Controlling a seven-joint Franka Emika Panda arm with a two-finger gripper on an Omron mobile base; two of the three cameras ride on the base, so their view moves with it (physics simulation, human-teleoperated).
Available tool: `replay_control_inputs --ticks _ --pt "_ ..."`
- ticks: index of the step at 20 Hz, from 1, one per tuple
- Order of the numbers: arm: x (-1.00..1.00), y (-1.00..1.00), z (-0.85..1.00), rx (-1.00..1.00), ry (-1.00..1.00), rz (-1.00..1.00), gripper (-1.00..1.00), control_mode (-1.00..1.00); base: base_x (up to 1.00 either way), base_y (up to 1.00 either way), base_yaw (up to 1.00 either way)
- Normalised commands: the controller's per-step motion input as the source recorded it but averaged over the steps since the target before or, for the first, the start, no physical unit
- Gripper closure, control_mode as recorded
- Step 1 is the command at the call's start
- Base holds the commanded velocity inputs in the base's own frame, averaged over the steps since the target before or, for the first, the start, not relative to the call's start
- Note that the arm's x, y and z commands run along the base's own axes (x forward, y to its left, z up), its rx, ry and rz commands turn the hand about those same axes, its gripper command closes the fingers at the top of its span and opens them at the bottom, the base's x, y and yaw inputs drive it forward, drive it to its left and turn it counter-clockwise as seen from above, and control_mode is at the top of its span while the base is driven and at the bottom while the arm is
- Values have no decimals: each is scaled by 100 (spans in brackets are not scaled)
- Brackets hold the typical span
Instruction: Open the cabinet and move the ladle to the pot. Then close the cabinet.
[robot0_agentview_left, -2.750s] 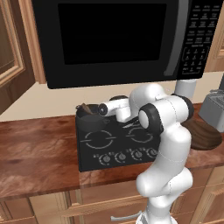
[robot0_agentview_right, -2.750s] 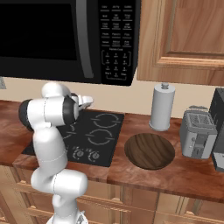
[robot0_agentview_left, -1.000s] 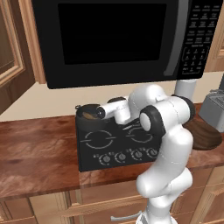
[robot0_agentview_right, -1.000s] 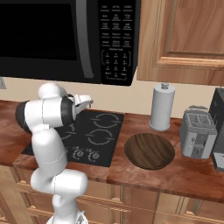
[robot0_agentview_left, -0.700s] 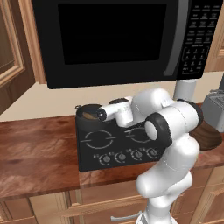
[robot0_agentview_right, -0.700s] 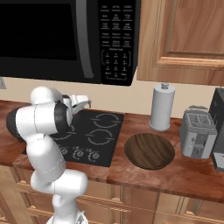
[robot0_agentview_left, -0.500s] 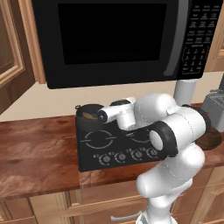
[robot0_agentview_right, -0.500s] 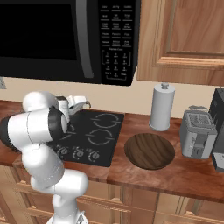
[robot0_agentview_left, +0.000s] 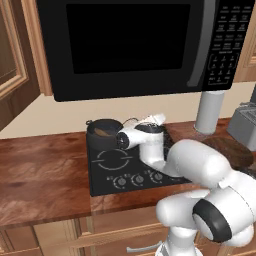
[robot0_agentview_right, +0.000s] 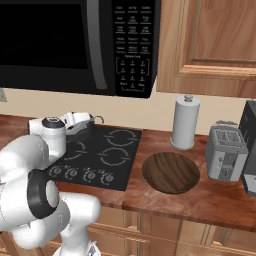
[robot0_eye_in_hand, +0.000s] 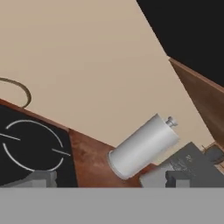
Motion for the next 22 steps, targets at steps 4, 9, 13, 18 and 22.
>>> replay_control_inputs --ticks 4,9,13,18,22 --pt "-96 -13 90 14 7 0 -100 -100 0 0 0" --pt "-88 -18 99 21 19 2 -100 -100 0 0 0" --pt "-93 -23 82 23 23 2 -100 -100 0 0 0" --pt "-95 -21 42 19 16 0 -100 -100 0 0 0" --pt "-79 -15 20 18 12 0 -100 -100 0 0 0"
